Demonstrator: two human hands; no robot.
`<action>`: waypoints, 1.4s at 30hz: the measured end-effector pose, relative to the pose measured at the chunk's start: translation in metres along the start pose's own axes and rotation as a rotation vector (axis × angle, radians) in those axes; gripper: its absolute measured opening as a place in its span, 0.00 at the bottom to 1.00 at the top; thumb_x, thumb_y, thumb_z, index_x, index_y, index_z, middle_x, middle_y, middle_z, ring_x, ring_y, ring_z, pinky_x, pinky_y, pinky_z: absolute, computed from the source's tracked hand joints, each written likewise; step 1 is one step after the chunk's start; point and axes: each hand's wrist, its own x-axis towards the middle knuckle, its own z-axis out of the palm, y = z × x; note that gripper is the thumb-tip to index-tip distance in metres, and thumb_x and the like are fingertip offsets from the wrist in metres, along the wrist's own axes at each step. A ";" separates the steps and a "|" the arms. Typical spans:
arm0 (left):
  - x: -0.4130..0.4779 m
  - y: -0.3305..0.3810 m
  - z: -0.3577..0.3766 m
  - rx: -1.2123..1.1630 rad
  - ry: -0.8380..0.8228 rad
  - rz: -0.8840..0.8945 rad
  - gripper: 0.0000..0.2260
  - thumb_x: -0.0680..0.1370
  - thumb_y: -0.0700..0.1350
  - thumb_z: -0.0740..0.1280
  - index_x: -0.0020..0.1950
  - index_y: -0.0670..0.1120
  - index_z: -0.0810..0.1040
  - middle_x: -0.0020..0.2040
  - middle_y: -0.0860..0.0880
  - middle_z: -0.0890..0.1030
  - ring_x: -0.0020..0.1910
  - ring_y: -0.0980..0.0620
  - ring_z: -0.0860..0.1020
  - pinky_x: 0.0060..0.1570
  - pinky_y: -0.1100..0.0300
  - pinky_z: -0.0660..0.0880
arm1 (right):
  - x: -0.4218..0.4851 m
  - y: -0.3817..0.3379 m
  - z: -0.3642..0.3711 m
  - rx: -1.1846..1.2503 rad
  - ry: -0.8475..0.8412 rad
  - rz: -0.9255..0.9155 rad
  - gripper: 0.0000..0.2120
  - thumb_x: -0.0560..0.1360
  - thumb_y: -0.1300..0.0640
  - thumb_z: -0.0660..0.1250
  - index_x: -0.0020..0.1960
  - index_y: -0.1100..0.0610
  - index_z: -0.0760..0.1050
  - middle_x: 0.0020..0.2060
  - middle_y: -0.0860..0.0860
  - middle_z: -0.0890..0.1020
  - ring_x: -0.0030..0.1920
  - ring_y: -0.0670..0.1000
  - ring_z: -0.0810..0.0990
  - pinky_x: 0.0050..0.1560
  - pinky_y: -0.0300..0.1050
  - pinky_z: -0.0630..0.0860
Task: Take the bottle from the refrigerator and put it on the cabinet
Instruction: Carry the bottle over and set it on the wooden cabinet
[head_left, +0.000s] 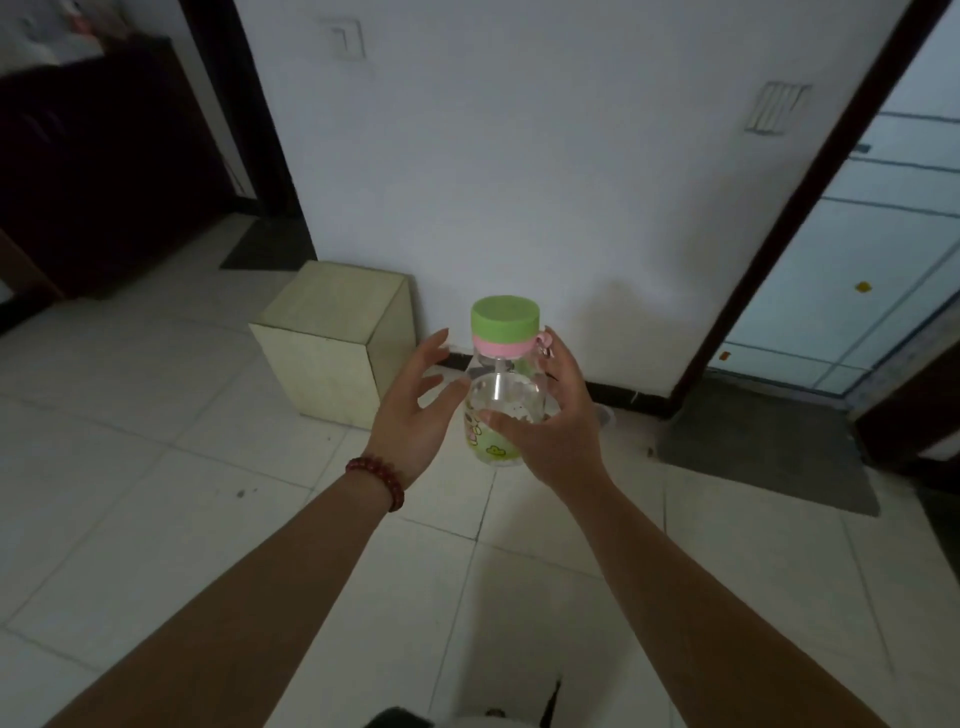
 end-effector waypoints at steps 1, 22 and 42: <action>0.014 -0.004 -0.006 0.003 0.010 -0.004 0.21 0.76 0.45 0.64 0.67 0.60 0.66 0.58 0.62 0.73 0.61 0.54 0.72 0.59 0.58 0.69 | 0.016 0.004 0.009 0.004 -0.012 0.005 0.45 0.59 0.50 0.79 0.71 0.43 0.61 0.64 0.40 0.73 0.63 0.40 0.73 0.59 0.41 0.74; 0.373 -0.101 -0.206 0.051 0.050 -0.036 0.22 0.76 0.46 0.65 0.69 0.55 0.65 0.63 0.54 0.72 0.60 0.52 0.72 0.54 0.62 0.69 | 0.343 0.055 0.274 -0.003 -0.052 0.045 0.53 0.60 0.58 0.80 0.75 0.47 0.52 0.58 0.36 0.71 0.57 0.35 0.73 0.54 0.34 0.75; 0.671 -0.171 -0.334 0.149 0.029 -0.031 0.22 0.76 0.44 0.64 0.69 0.53 0.65 0.65 0.52 0.70 0.59 0.52 0.73 0.56 0.59 0.73 | 0.618 0.104 0.461 -0.059 -0.113 0.072 0.51 0.62 0.60 0.79 0.75 0.53 0.52 0.68 0.53 0.71 0.63 0.48 0.72 0.58 0.36 0.71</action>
